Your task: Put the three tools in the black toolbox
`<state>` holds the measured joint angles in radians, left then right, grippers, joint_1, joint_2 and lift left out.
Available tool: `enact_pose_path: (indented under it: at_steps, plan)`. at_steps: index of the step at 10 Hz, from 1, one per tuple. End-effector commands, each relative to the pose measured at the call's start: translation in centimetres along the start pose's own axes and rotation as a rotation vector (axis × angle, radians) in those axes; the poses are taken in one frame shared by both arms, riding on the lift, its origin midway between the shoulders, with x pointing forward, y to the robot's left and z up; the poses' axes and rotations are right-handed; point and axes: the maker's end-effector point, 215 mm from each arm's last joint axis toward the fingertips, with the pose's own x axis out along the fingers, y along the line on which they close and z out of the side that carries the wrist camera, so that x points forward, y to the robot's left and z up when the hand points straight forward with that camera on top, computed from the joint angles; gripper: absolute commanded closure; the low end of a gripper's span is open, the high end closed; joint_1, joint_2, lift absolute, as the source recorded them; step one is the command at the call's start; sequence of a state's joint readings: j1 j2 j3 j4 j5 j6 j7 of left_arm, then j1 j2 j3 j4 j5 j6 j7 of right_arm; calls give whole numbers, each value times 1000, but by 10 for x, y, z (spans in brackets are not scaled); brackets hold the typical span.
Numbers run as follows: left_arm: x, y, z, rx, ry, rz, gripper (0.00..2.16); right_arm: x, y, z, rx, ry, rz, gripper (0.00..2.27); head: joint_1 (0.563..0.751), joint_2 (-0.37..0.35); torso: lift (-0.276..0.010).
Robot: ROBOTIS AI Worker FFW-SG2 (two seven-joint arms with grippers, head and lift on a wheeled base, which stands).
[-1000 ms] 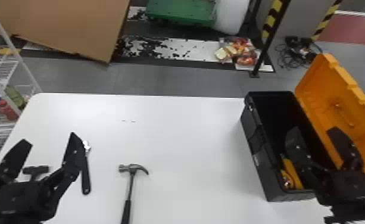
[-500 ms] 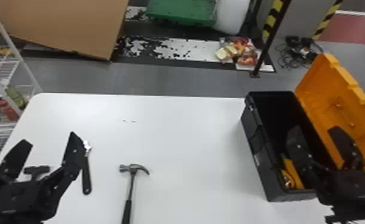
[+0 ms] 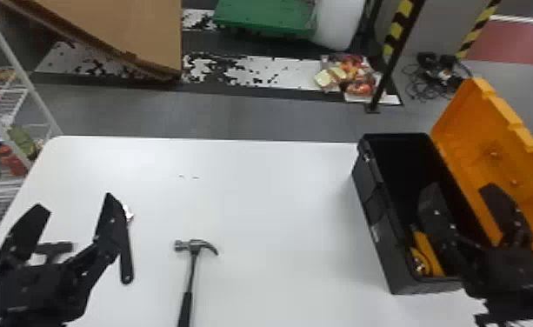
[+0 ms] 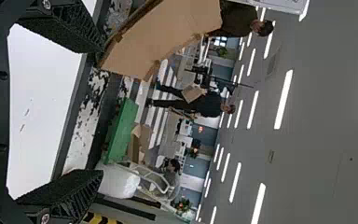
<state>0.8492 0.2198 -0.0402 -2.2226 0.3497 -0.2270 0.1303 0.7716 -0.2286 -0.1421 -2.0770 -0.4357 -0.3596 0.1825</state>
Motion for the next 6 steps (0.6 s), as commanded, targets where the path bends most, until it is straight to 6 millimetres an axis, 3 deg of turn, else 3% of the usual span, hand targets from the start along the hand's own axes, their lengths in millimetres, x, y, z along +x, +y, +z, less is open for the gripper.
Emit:
enact_pose_path:
  at_steps: [1,2,4,6]
  plan:
    - [0,-1,-3,-1,6,-2,76,0,0,0,0,0,0,103,695,-79,-55]
    - [0,-1,-6,-6,16,6,76,0,1,0,2,1,1,103,695,-81,-55]
    - [-4,-14,-34,-26,72,24,76,1,3,-1,0,1,5,103,695,-80,-55]
    - [-7,-38,-72,-32,187,55,76,2,5,-1,0,-2,7,103,695,-111,-55]
